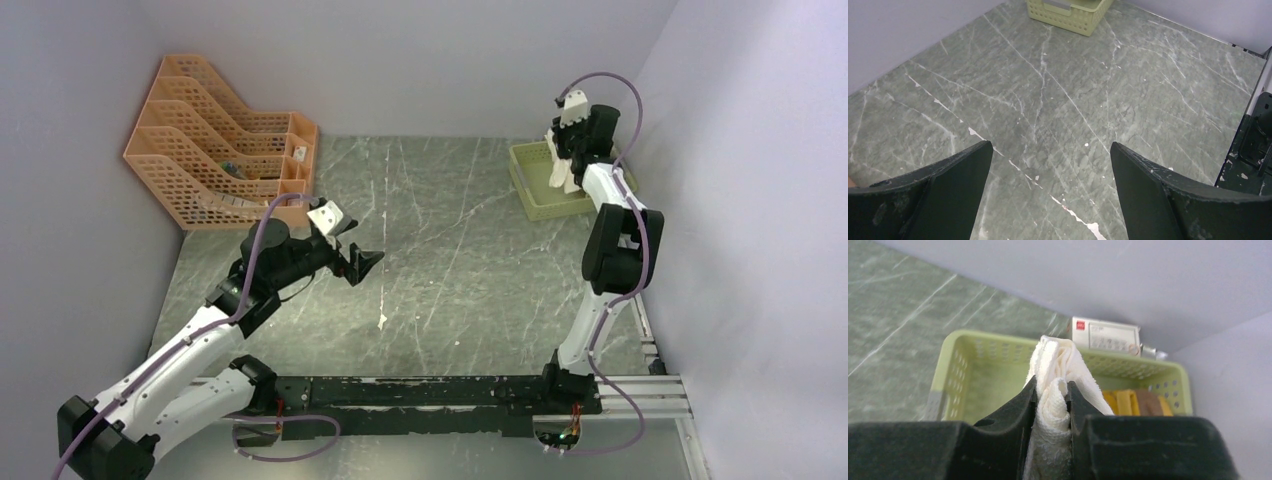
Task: Roll the towels
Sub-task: Place the towel in the bin.
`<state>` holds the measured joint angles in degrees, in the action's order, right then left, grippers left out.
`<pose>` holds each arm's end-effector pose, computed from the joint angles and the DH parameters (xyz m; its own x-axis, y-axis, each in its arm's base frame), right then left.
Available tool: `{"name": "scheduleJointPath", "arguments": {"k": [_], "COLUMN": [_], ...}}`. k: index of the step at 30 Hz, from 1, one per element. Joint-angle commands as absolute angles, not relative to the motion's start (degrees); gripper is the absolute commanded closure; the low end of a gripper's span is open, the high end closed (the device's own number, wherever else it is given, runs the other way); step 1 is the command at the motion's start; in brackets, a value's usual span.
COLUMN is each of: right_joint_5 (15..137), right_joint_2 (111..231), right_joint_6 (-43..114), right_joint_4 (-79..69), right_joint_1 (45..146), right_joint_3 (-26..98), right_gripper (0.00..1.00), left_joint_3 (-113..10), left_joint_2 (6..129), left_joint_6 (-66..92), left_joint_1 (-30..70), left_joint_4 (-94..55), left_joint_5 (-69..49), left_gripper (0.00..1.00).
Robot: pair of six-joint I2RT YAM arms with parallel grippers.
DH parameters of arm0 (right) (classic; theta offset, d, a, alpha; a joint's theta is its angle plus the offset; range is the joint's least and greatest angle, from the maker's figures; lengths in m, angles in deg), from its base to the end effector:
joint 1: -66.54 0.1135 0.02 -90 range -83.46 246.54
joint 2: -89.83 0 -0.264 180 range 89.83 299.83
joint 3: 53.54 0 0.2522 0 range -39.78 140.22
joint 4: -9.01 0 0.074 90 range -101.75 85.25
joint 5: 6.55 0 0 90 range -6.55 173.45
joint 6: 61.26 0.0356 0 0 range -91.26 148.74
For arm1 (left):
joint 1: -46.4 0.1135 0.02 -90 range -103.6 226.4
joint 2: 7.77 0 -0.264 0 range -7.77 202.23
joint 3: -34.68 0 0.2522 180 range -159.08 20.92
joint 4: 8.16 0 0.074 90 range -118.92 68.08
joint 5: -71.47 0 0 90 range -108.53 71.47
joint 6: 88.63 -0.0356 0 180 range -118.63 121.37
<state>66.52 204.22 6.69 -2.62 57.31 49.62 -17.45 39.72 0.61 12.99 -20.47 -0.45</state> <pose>0.4715 -0.0661 0.2628 -0.3136 -0.3129 -0.8965 -0.2472 0.9385 -0.2411 0.1608 -0.1193 0.3141 -0.1011 0.0818 -0.9915 0.7816 0.6232 -0.0283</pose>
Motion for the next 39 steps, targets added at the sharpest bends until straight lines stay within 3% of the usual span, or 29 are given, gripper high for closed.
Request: {"name": "scheduleJointPath", "arguments": {"k": [1,12,19,27,36,37,39], "right_joint_5": [66.5,63.8,63.2,62.2,62.4,62.4,62.4], "right_joint_2": [208.5,202.9,207.2,215.3,217.1,216.7,215.2], "right_joint_6": [5.3,9.2,8.7,5.6,4.2,4.7,5.9], "right_joint_4": [3.7,21.1,21.6,11.4,9.1,9.9,12.1], "right_joint_1": [57.1,57.1,57.0,55.5,55.2,55.3,55.3], "right_joint_3": [53.7,33.6,33.9,45.1,46.7,46.3,44.9], "right_gripper": [1.00,1.00,1.00,1.00,0.73,0.69,0.50], "left_joint_3": [-17.2,-16.8,-16.5,-16.3,-16.0,-16.0,-16.0], "left_joint_2": [40.2,40.6,40.3,39.7,39.8,39.7,39.6], "left_joint_6": [1.3,1.8,1.9,1.6,1.7,1.8,1.9], "left_joint_1": [13.7,14.3,14.6,14.7,14.8,14.8,14.9], "left_joint_4": [-18.9,-18.8,-19.1,-20.3,-21.6,-21.7,-21.8], "left_joint_5": [0.9,1.2,1.0,0.1,0.4,0.4,0.5], "left_gripper": [0.00,0.00,0.00,0.00,0.00,0.00,0.00]}}
